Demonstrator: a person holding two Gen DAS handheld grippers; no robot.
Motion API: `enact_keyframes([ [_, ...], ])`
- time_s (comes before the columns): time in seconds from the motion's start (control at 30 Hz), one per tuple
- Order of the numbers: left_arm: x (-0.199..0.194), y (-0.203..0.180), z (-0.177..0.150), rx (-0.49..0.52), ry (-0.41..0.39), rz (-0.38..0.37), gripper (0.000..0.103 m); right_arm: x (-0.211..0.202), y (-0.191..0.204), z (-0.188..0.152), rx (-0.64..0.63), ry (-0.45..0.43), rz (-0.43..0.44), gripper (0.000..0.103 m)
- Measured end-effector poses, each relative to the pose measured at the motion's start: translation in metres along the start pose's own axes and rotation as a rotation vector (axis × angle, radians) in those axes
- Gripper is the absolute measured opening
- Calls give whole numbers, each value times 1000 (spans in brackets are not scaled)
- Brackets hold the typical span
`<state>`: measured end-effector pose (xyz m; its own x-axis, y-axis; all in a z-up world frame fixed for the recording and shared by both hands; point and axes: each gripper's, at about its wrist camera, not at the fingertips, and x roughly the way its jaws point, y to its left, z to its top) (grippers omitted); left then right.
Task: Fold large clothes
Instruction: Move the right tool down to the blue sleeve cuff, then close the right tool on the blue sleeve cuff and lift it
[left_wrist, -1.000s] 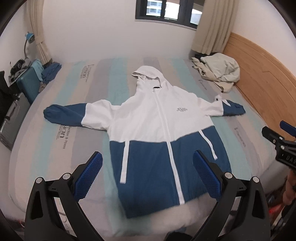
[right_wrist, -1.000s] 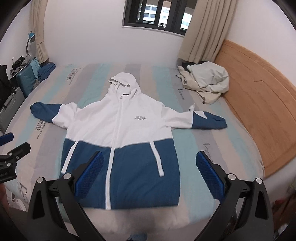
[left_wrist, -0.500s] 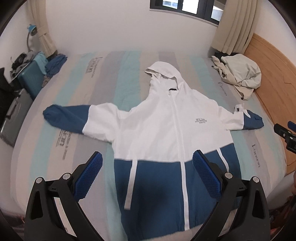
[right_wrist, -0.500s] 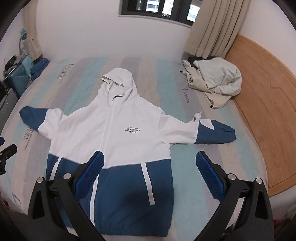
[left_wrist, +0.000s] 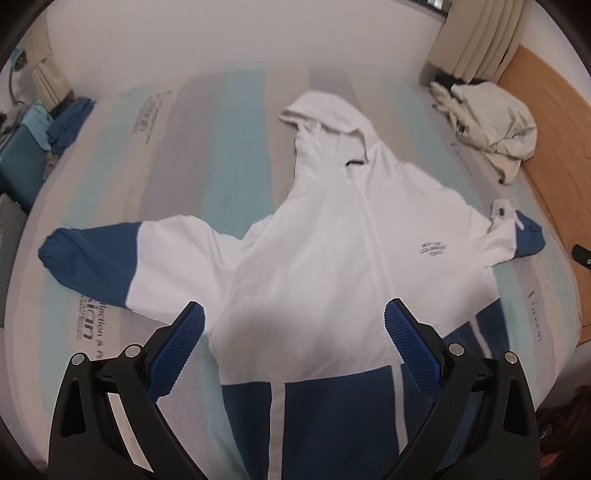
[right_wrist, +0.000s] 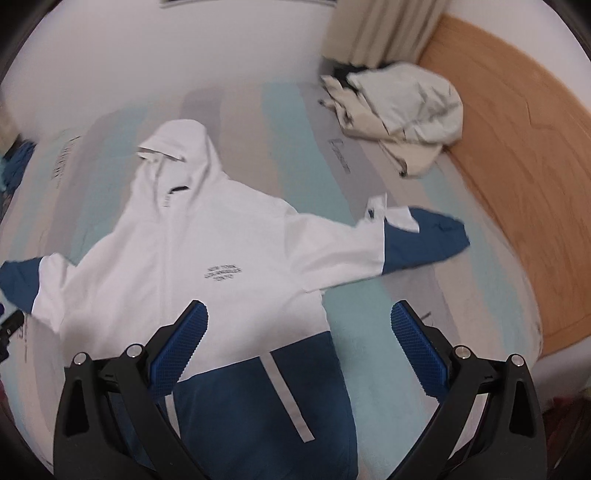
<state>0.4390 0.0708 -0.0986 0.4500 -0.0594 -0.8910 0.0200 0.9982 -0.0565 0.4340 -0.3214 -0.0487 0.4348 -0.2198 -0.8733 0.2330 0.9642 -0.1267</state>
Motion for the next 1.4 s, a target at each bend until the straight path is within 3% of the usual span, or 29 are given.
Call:
enact_keyframes([
  [0.13,41,-13,8,3,41,6,96,37,-36,5,55,45,-18,96],
  [0.33,98,-59,29,21,76,-3,96,121,-131,22,119,126,-93,96],
  [0.5,156,-97,50,22,96,-4,96,190,-212,47,161,170,-81,96],
  [0.73,241,-116,76,-34,148,22,96,295,-363,68,507,259,-16,96],
  [0.87,275,-118,79,-55,191,55,96,340,-424,71,656,301,16,96],
  [1.0,300,-122,76,-49,234,85,97,377,-458,68,737,357,44,96],
  [1.2,312,-124,81,-60,241,108,98,405,-476,65,811,374,101,95],
  [1.33,312,-125,76,-46,234,102,98,406,-483,59,887,337,124,92],
  [1.4,311,-123,76,-46,238,101,98,401,-485,57,907,320,125,85],
])
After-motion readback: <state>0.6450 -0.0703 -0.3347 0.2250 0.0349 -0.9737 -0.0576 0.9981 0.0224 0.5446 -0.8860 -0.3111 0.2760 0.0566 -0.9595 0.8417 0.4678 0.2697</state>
